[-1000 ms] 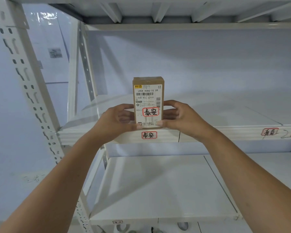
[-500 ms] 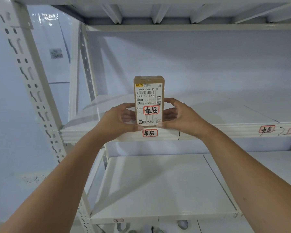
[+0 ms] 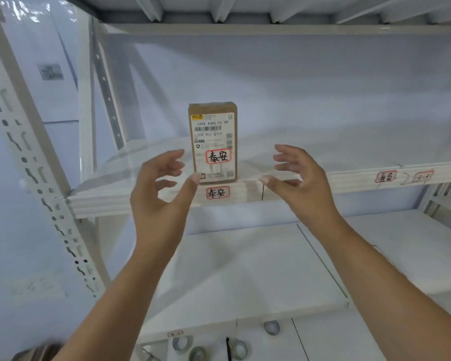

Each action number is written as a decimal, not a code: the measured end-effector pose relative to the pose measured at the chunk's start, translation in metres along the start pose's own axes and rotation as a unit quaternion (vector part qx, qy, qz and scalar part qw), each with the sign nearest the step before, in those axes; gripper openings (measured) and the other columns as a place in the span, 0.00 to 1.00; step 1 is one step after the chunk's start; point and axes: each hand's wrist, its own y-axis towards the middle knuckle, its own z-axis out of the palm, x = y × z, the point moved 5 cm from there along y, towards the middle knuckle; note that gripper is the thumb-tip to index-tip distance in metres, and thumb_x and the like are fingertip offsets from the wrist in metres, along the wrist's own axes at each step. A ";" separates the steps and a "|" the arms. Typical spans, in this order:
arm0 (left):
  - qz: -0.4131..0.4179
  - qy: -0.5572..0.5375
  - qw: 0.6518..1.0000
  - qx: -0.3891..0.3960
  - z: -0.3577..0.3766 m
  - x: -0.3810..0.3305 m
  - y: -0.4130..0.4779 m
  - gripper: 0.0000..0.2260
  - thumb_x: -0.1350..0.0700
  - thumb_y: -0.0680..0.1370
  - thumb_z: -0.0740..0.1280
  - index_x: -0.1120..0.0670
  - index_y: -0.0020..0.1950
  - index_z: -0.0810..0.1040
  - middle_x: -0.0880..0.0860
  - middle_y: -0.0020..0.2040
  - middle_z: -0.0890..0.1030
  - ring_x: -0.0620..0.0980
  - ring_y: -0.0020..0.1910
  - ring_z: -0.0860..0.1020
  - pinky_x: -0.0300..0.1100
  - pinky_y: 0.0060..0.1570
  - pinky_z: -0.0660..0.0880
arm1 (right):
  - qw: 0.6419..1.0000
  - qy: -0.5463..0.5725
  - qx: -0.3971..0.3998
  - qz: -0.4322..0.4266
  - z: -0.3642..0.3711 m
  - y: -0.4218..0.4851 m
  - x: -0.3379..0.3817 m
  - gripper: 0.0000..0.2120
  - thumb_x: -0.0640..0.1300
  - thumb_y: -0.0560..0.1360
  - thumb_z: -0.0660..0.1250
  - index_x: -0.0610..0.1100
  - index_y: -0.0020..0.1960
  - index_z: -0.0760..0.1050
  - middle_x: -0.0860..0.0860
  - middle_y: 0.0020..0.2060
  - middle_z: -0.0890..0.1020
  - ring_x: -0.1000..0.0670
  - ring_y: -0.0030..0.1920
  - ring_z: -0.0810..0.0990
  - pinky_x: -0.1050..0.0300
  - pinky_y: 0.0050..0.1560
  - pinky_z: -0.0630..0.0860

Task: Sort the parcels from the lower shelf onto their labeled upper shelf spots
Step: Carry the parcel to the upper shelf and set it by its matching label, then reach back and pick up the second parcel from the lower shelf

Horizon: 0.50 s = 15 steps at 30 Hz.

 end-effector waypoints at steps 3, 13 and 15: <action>-0.029 -0.075 0.993 0.085 0.040 0.003 -0.030 0.12 0.59 0.77 0.78 0.49 0.59 0.85 0.51 0.50 0.84 0.46 0.49 0.82 0.37 0.51 0.78 | 0.999 0.018 -0.004 0.027 -0.026 -0.032 -0.015 0.15 0.38 0.75 0.80 0.49 0.59 0.85 0.52 0.50 0.88 0.56 0.48 0.85 0.62 0.51 0.79; -0.153 -0.109 0.927 0.324 0.207 0.024 -0.127 0.07 0.58 0.79 0.77 0.47 0.55 0.88 0.45 0.50 0.85 0.36 0.44 0.82 0.33 0.48 0.75 | 0.982 -0.071 -0.025 0.175 -0.152 -0.104 -0.082 0.12 0.41 0.76 0.79 0.47 0.59 0.87 0.49 0.48 0.90 0.55 0.46 0.85 0.58 0.49 0.80; -0.166 -0.107 0.918 0.344 0.237 0.022 -0.152 0.07 0.57 0.79 0.78 0.47 0.55 0.88 0.46 0.56 0.85 0.36 0.46 0.83 0.31 0.48 0.76 | 0.976 -0.074 -0.024 0.202 -0.182 -0.118 -0.097 0.12 0.41 0.76 0.79 0.47 0.59 0.87 0.50 0.48 0.90 0.53 0.47 0.86 0.54 0.53 0.82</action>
